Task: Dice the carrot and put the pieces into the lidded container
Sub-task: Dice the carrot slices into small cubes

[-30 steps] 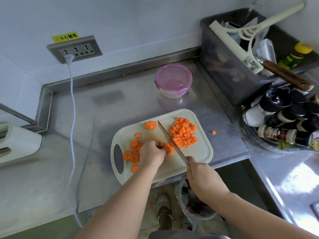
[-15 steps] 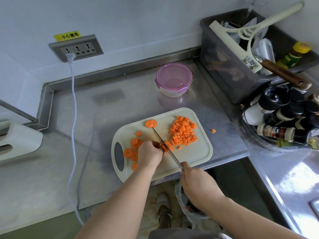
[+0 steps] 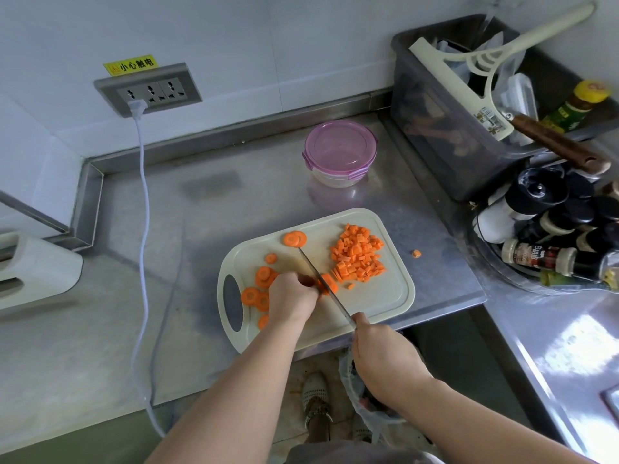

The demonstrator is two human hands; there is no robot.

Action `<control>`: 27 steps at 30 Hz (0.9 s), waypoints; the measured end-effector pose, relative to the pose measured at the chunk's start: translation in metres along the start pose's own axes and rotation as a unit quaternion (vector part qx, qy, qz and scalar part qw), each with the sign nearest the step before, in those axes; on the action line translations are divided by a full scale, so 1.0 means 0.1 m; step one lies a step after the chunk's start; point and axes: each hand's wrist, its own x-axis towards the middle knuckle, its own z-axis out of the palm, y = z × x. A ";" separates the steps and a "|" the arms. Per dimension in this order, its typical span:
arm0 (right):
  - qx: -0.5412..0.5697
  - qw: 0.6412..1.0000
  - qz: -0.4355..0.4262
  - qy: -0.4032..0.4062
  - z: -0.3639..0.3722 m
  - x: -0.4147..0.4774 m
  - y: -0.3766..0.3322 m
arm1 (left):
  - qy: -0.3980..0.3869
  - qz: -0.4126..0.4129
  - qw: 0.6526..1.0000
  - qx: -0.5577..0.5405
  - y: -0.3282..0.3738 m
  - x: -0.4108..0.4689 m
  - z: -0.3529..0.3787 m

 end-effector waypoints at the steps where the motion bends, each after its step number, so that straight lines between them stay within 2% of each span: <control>1: -0.001 1.000 0.001 -0.002 0.01 0.00 0.00 | 0.000 0.000 1.000 0.000 0.00 0.00 0.00; 8: -0.037 0.999 0.018 -0.025 0.04 0.02 -0.01 | 0.004 -0.010 1.000 0.005 0.01 0.00 -0.01; 13: 0.013 0.999 0.027 -0.045 -0.01 0.04 0.02 | -0.004 -0.008 1.000 0.002 0.02 0.00 -0.02; 21: 0.060 0.998 -0.028 0.024 -0.17 -0.15 0.07 | -0.020 -0.024 0.999 -0.011 0.02 0.00 -0.06; 24: 0.041 0.998 -0.045 0.036 -0.29 -0.18 0.11 | -0.010 0.009 0.999 0.029 0.03 0.01 -0.10; 27: 0.019 0.997 -0.056 0.055 -0.39 -0.22 0.21 | -0.016 0.071 0.990 0.121 0.05 0.00 -0.10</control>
